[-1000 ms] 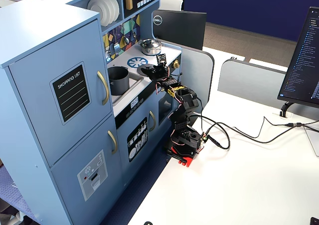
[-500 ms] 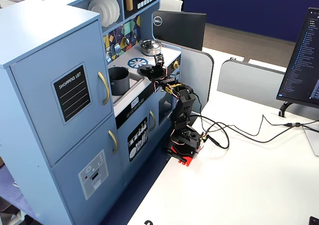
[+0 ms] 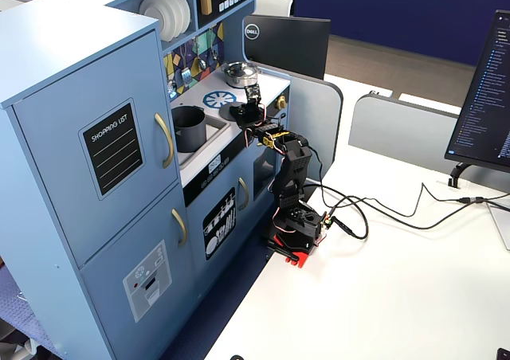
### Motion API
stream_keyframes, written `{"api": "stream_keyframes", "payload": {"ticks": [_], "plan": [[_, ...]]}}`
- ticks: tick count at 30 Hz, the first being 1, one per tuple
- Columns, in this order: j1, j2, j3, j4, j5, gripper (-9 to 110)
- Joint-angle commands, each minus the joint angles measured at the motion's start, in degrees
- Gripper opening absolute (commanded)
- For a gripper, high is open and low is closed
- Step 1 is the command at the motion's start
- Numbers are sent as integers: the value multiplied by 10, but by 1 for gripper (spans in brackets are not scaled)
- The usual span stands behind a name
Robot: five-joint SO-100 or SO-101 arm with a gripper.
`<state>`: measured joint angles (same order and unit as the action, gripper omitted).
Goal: Pick up the lid from the counter and put it on the gray recipient
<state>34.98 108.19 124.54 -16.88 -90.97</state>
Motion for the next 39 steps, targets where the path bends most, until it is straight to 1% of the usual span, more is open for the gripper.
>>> {"api": "stream_keyframes", "payload": {"ticks": [1,6,11,17,25,28,32,39], "plan": [[-5,3,-5,-15,-2,0],[-9,14,-16,-18,3,0],[-16,49,-64,0,3,0],[-44,112,-169,115,15,0],[-158,165,-289,247,32,0],[-205,178,-287,267,27,0],[-251,193,-246,262,11,0],[-292,199,-200,251,3,0]]}}
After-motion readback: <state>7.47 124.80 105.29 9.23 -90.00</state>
